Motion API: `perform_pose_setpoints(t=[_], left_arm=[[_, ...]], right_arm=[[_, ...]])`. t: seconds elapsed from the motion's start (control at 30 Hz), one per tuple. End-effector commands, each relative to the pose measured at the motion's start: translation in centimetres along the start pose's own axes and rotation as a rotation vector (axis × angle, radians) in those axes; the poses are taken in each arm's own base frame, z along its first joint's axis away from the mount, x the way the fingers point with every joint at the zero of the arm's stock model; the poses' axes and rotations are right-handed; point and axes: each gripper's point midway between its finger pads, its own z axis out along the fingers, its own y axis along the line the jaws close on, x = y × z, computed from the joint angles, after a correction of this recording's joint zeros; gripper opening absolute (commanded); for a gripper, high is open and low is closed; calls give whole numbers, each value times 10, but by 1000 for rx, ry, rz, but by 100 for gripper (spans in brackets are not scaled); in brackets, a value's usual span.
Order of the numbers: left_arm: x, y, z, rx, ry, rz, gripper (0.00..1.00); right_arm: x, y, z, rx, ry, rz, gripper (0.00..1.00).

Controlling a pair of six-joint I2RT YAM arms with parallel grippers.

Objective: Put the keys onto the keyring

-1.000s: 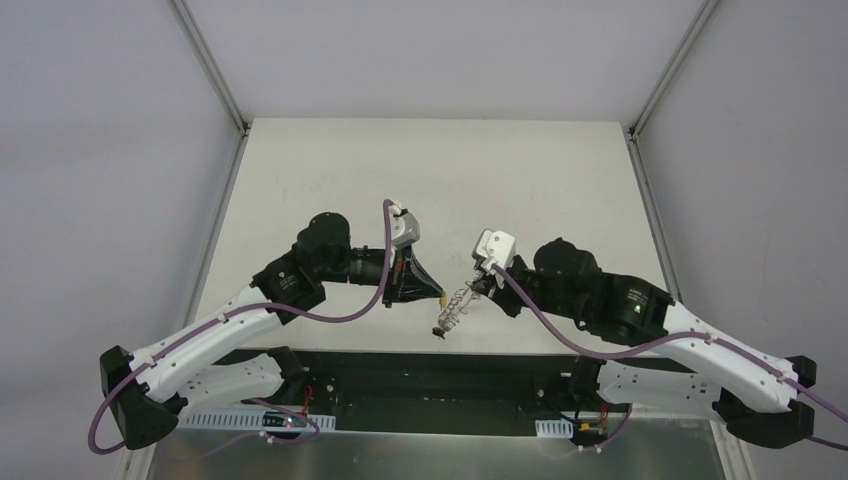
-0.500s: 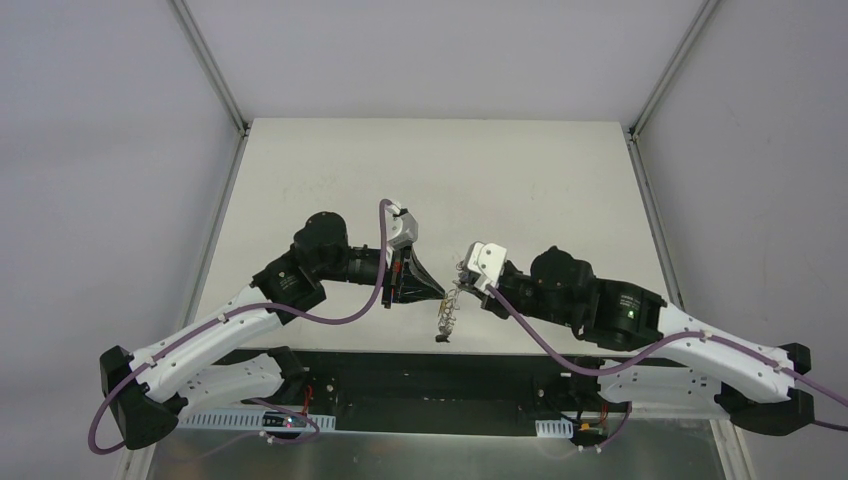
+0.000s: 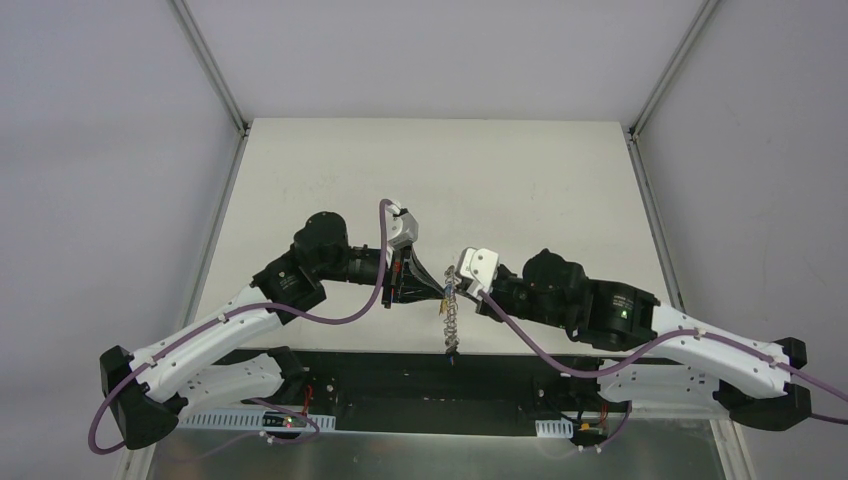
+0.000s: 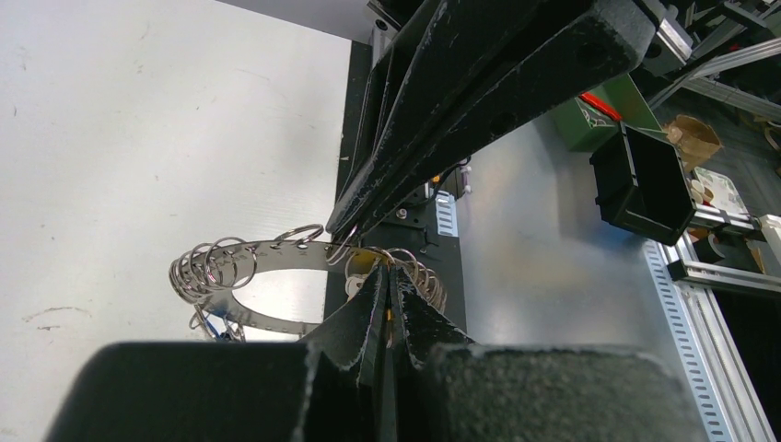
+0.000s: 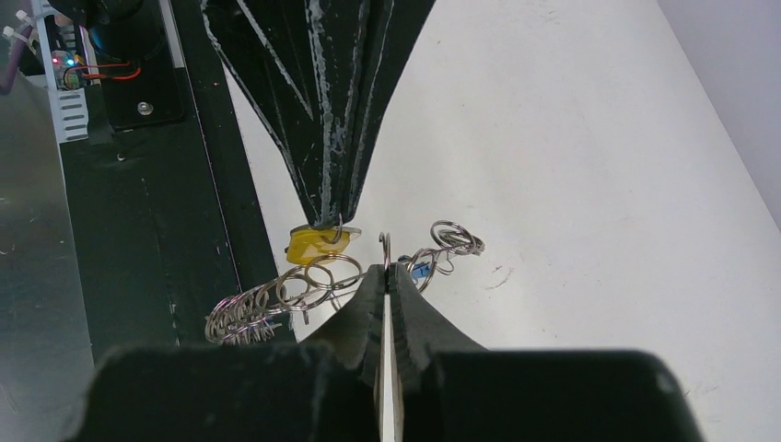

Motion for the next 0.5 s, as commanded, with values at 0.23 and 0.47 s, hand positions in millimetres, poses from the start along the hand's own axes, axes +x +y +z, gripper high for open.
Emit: perform_pose_setpoints(t=[0.23,0.47], left_arm=[[-14,-4,3,22,-36,38,0],[-14,-2,3,11,-34,38,0]], right_arm=[[-31,-2,-3,6,-105,-12,0],[-32,1,-1,-3,-97,-19,0]])
